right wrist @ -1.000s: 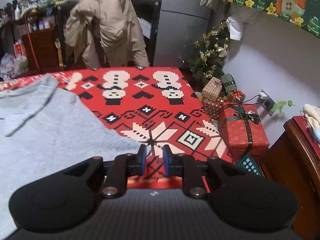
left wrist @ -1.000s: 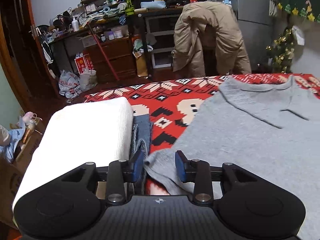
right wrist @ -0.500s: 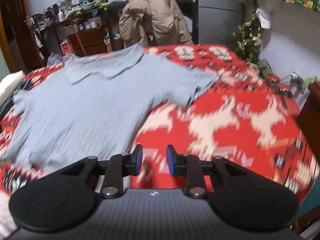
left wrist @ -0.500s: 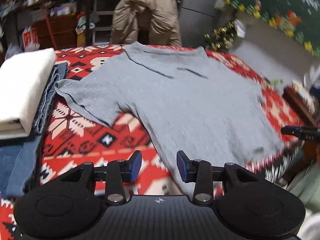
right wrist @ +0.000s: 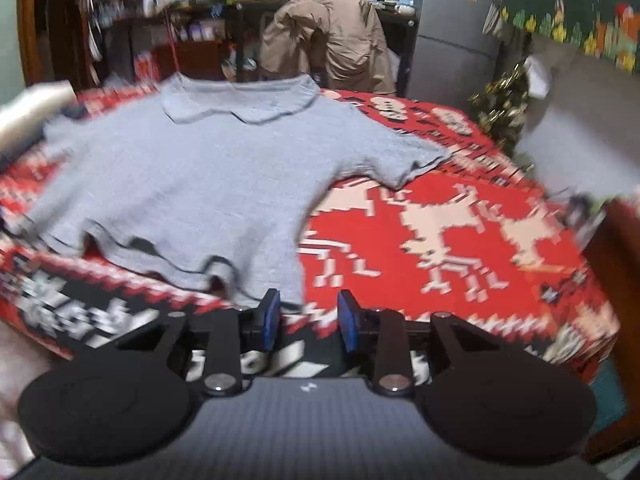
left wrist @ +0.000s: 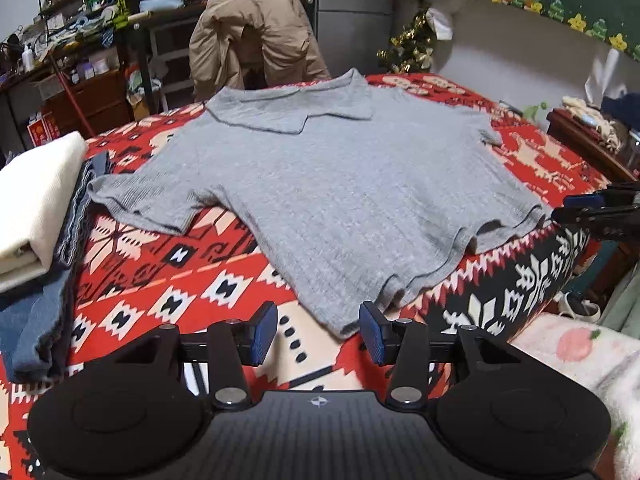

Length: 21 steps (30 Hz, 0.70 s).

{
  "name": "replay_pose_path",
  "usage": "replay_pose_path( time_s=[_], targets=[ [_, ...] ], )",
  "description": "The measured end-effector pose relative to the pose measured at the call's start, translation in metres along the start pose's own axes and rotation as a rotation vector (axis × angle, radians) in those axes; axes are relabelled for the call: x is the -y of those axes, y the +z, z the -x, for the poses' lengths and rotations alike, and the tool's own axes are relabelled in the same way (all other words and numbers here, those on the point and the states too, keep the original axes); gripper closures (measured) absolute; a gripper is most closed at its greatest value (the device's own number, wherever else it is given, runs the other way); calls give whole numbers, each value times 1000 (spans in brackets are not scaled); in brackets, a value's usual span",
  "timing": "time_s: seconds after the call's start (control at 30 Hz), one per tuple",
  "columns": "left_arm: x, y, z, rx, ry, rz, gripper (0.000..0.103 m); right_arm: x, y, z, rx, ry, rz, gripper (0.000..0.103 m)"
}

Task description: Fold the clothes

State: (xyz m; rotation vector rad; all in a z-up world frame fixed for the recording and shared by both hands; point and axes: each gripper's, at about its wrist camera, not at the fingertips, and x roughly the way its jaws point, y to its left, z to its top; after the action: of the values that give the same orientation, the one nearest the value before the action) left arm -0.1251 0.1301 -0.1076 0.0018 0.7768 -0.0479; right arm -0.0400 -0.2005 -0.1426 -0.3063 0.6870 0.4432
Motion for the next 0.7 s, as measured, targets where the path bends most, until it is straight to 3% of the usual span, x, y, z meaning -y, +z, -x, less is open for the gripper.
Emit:
replay_pose_path(
  time_s=[0.1,0.27,0.4,0.7],
  targets=[
    [1,1,-1,10,12,10,50,-7,3,-4,-3,-69,79,69],
    [4,0,-5,8,22,-22,50,-19,5,3,10,16,136,68],
    [10,-2,-9,9,25,-45,50,-38,4,-2,14,-17,228,68],
    [10,-3,-11,8,33,-52,50,-54,12,-9,25,16,275,63]
  ],
)
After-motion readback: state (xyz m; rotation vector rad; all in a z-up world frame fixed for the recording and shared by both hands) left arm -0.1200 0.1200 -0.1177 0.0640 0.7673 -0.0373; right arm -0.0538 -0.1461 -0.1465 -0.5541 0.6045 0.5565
